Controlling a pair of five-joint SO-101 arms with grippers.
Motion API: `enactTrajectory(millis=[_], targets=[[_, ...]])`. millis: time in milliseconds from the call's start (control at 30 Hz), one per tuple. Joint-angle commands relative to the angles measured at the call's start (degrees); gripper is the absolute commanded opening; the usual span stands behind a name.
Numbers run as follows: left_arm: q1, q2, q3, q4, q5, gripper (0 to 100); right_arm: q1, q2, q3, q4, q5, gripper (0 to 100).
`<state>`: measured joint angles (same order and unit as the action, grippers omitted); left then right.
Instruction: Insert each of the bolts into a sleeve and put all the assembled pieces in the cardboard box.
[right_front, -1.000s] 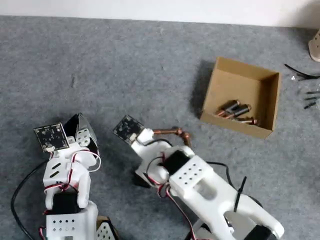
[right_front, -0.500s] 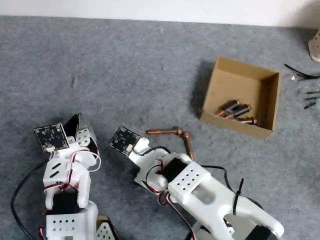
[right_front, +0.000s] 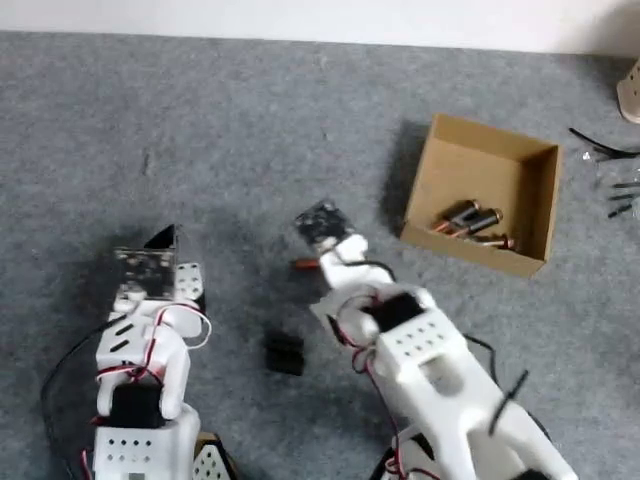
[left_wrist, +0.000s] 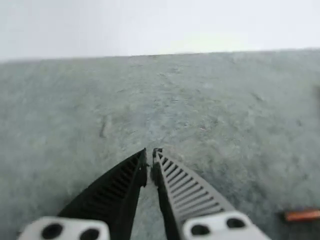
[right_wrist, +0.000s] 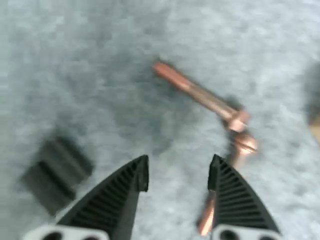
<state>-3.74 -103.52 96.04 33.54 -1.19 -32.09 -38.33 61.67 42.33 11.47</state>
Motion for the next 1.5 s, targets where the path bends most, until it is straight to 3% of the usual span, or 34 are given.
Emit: enactTrajectory(millis=[0,133,333,1100,1267,1467], targets=[[5.5,0.0,1.1,-0.1,-4.7,4,4.6,-9.0,4.8,-4.5,-0.6,18.0],[10.2,0.0,1.1,3.0,-11.1,4,7.3,-19.0,10.7,-6.0,-3.7,18.0],[10.9,0.0,1.1,4.5,-12.0,4,5.5,-27.5,16.0,-5.8,-3.9,18.0],[11.0,0.7,1.0,4.8,-12.0,4,5.6,-15.1,15.6,-8.0,-3.8,18.0],[13.8,9.5,-1.5,4.6,-15.1,4,5.6,-15.0,15.6,-8.0,-3.8,18.0],[14.1,31.0,-9.1,-0.2,-15.4,4,9.8,-15.1,15.6,-8.7,-3.8,18.0]])
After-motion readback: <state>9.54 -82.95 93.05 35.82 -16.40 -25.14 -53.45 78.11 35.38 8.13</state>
